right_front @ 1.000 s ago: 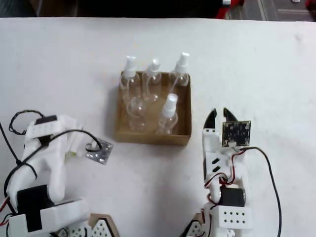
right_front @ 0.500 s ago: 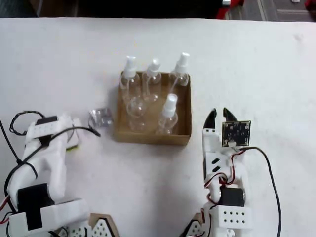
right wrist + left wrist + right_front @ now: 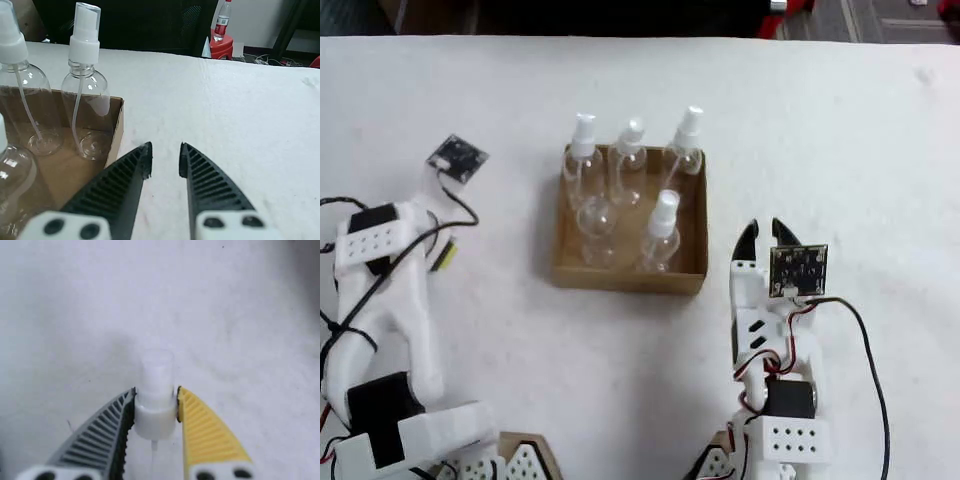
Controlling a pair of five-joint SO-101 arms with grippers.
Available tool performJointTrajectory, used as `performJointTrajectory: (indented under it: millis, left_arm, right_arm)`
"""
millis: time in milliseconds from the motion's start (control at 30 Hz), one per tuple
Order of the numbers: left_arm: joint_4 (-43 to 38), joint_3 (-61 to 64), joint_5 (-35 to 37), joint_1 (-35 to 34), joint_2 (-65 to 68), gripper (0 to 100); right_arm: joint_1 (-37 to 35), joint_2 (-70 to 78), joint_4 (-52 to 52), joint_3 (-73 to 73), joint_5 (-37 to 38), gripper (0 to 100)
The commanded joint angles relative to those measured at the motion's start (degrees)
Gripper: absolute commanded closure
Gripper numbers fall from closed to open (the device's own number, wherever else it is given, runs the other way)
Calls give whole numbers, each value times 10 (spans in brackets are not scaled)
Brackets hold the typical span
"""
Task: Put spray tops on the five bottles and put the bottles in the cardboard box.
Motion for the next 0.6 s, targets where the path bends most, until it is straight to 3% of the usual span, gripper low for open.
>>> performJointTrajectory:
  millis: [0,200,567]
  left_arm:
    - [9,-25,5,-18,-3,967]
    - [8,-29,4,-31,-3,789]
    - [-28,-33,3,-33,-3,804]
  right_arm:
    - [0,-2,-14,5,6,921]
    - [0,0,-14,5,6,921]
    - [0,0,-14,5,6,921]
